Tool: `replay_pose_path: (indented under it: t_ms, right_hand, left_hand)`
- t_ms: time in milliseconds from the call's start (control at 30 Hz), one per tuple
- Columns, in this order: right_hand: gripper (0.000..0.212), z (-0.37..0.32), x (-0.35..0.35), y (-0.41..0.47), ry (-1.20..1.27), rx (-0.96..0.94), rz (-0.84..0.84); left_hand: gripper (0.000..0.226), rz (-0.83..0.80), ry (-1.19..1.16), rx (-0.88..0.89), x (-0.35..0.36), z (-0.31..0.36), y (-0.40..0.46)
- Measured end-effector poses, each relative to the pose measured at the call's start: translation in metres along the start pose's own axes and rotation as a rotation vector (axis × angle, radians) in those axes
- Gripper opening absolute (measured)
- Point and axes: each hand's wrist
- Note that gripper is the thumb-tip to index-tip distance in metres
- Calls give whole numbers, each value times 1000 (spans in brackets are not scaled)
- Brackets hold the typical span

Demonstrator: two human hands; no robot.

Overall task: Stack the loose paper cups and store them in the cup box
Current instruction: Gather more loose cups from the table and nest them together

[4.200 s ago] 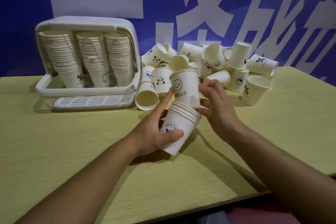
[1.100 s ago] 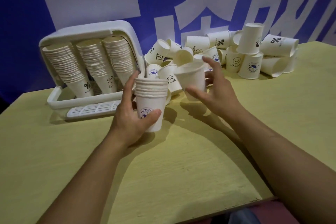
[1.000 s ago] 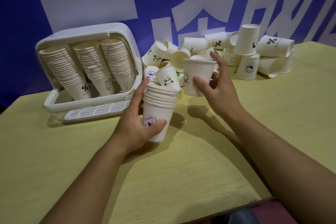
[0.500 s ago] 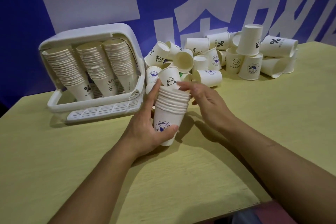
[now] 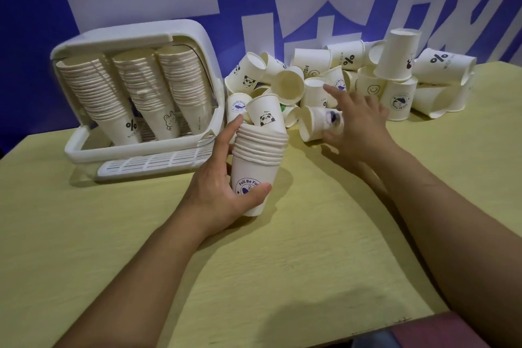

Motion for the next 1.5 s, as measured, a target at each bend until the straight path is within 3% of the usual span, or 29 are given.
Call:
replay_pose_path:
  t_ms: [200,333,467,567,700,767,967,1200,1300,1500]
  right_hand:
    - [82,8,2,-2,8,-138,-97]
    - [84,7,1,-1,29,-91,-98]
    - [83,-3,-22,-12,546,-47,24]
    - [71,-23,-41,-29,794,-44,84]
    - [74,-54,-46,-46,1219,-37,-16]
    - [81,-66,-44,-50,1298,-59,-104]
    - [57,-77,-32,-56,1119,-159,-110]
    - [41,-70,-17,-50,974,-127,-83]
    - [42,-71,-11,-30,780,-35,-4]
    - [66,-90,2,17,594,50,-83]
  left_hand:
    - [108,-15,17,0,2,2,-1]
    - [106,-14,3,-11,1,3,-2]
    - [105,-62,-23,-10,1,7,-4]
    - [104,-148,-14,-2,2,9,-6]
    - [105,-200,-7,-2,3,8,-6]
    - [104,-196,-13,-9,3,8,-6]
    - [123,-67,25,12,0,4,-4]
    - [113,109,14,43,-10,2,1]
    - [105,205,-36,14,-16,2,3]
    - [101,353,-142,-14,-26,4,7]
Point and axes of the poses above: each hand's wrist, its own y-axis towards the middle knuckle, its own x-axis out of the palm, z = x × y, and after that the axes turned 13 degrees about -y, right-handed
